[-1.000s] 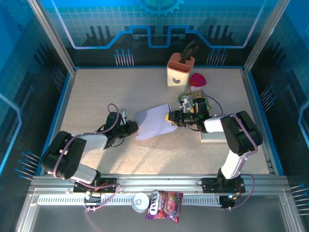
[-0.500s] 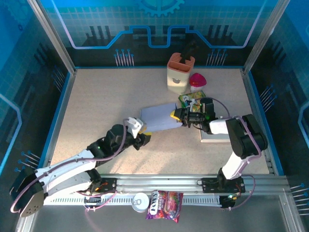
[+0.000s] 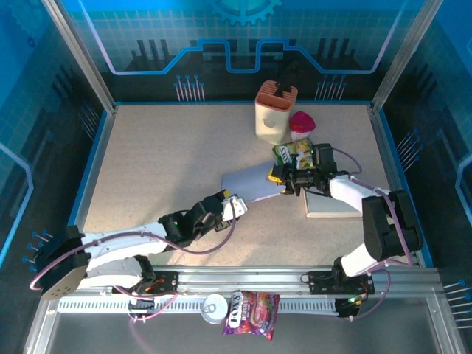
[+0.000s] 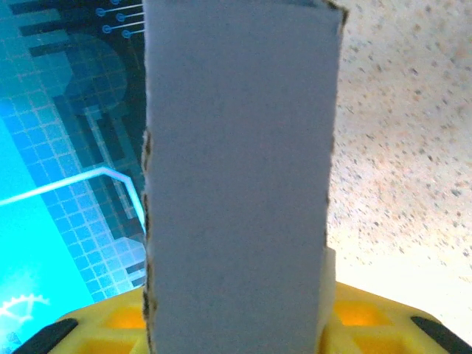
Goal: Fold the paper box
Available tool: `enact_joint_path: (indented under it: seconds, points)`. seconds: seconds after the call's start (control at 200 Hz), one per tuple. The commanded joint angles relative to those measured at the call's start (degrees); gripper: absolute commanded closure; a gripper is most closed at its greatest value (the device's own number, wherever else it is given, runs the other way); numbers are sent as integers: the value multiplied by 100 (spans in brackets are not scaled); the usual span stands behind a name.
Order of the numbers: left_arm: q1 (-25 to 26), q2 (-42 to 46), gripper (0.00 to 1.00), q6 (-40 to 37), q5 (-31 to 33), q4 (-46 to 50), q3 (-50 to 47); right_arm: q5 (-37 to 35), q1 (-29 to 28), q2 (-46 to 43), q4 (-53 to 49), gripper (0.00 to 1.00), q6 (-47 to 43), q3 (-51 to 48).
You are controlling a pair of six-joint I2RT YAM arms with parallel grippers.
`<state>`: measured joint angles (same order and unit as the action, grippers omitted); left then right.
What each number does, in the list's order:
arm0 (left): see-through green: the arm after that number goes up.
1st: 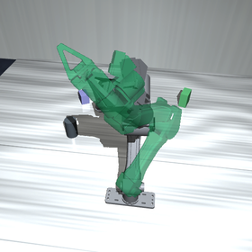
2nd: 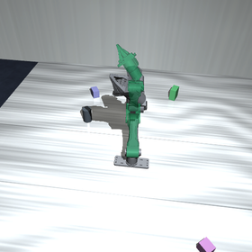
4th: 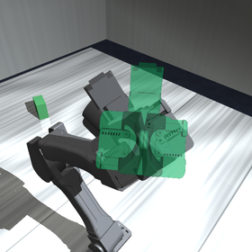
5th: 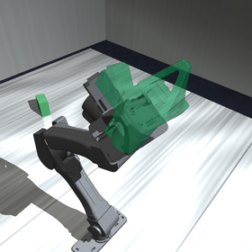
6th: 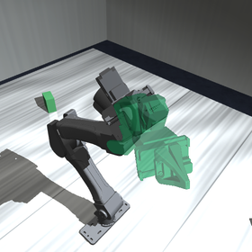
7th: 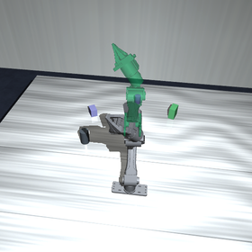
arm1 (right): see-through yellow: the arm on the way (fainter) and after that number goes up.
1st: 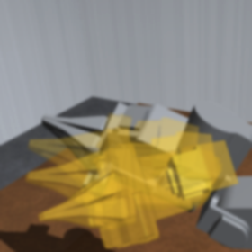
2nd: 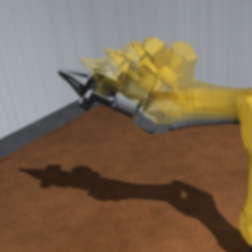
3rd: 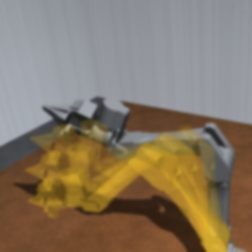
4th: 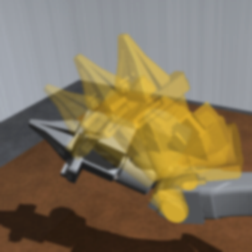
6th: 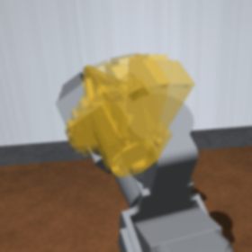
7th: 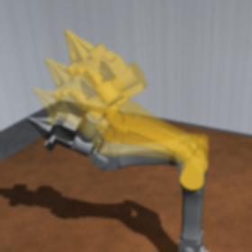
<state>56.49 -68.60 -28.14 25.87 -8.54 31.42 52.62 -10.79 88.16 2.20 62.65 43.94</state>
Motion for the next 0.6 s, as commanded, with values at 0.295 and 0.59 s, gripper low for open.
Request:
enact_joint_path:
  seconds: [0.295, 0.59]
  points:
    - [178, -778, 45, -748, 681, -677, 207, 344, 112, -137, -477, 62, 121, 108]
    - [178, -755, 61, -770, 620, -767, 209, 502, 136, -112, 103, 60, 629, -185]
